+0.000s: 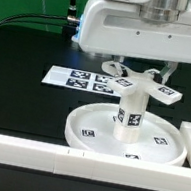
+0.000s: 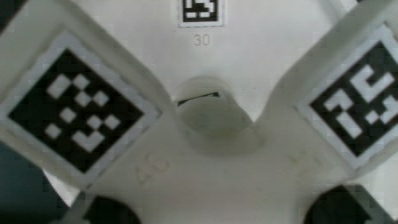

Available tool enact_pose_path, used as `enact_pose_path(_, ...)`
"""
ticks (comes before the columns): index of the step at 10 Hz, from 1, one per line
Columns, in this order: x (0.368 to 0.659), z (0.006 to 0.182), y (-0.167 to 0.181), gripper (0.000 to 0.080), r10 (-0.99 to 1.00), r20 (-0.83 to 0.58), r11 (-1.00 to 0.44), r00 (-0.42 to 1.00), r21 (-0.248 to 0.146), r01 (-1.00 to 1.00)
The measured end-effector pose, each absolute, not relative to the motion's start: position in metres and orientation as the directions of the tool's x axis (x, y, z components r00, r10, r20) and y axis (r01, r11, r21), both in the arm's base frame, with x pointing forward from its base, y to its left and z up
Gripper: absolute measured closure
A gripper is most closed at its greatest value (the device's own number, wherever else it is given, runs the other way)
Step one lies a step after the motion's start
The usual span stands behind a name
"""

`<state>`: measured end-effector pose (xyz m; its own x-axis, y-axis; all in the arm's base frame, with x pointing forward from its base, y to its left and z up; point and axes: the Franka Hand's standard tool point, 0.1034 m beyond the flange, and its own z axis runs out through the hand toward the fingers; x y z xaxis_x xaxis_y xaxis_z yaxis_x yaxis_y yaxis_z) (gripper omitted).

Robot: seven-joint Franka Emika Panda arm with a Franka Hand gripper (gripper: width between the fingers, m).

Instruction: Assemble round table

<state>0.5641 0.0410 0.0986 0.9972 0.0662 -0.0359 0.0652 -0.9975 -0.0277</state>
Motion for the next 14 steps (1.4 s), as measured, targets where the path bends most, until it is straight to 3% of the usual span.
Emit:
enact_pose_path(3, 0.5631, 0.0983, 0.0407, 0.0354, -0.223, -0.029, -0.974, 0.974, -0.039, -0.224)
enact_pose_path(7, 0.5626, 0.0975, 0.0400, 0.0353, -0.667, -0.009, -0.741, 0.745, -0.099, -0.665)
enact_pose_path(11, 0.5634, 0.0979, 0.0397, 0.0353, -0.814, -0.024, -0.576, 0.581, -0.102, -0.811)
enact_pose_path(13, 0.5634, 0.0982, 0.0392, 0.0353, -0.897, -0.049, -0.432, 0.439, -0.107, -0.895)
enact_pose_path(14, 0.5628, 0.0979, 0.0377, 0.0353, -0.953, -0.071, -0.285, 0.295, -0.117, -0.951)
